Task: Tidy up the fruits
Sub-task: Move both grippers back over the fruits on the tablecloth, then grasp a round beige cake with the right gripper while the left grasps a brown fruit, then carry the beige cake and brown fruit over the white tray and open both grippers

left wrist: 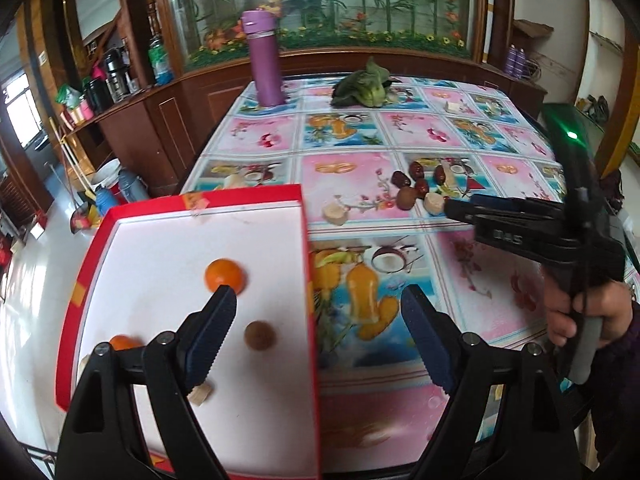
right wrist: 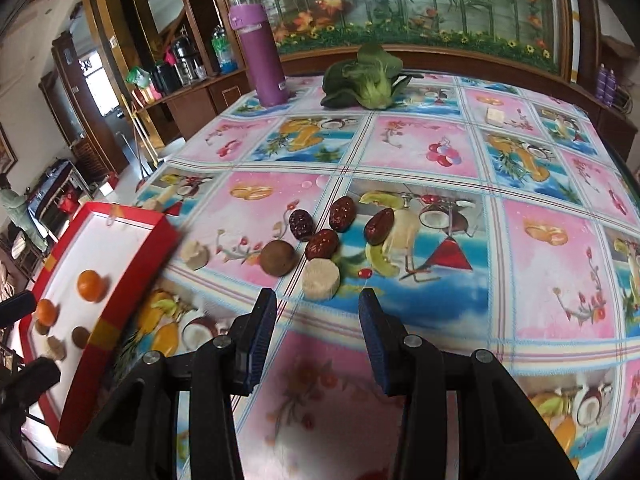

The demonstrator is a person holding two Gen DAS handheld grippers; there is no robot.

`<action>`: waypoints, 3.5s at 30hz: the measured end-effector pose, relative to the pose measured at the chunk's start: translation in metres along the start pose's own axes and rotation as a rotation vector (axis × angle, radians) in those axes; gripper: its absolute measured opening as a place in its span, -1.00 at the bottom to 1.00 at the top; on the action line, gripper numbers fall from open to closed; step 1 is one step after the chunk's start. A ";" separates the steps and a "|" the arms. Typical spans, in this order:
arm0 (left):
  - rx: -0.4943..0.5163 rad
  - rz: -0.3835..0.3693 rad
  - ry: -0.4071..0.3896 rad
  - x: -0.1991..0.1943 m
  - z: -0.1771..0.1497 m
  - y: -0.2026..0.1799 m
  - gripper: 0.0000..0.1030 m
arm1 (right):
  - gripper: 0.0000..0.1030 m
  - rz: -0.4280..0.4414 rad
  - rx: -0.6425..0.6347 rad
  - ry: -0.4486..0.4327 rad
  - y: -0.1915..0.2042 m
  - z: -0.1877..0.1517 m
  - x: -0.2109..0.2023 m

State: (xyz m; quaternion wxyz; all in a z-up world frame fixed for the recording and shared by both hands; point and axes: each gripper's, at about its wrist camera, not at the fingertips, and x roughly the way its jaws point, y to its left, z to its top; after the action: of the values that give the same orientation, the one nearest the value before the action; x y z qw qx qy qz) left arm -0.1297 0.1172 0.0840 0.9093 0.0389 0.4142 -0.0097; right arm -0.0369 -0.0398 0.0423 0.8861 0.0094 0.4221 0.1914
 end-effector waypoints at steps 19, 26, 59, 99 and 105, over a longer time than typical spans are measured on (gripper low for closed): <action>0.088 -0.071 0.076 0.093 0.062 -0.053 0.65 | -0.59 -0.033 0.267 -0.044 -0.079 0.017 -0.002; 0.098 -0.081 0.115 0.132 0.075 -0.068 0.36 | -0.59 -0.012 0.319 -0.038 -0.087 0.019 -0.004; -0.034 0.061 -0.144 -0.005 0.031 0.006 -0.50 | -0.59 0.113 0.143 -0.206 0.005 0.009 -0.037; -0.219 0.262 -0.019 -0.012 -0.086 0.144 -0.50 | -0.58 0.303 -0.231 0.032 0.206 -0.073 -0.015; -0.203 0.280 -0.016 -0.010 -0.084 0.141 -0.50 | -0.58 0.318 -0.265 0.042 0.213 -0.079 -0.015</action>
State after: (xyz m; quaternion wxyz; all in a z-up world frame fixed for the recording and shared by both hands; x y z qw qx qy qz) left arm -0.1925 0.2645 0.0449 0.9043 0.0044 0.3964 0.1587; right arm -0.1750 0.1409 0.0408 0.8293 -0.0449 0.4045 0.3828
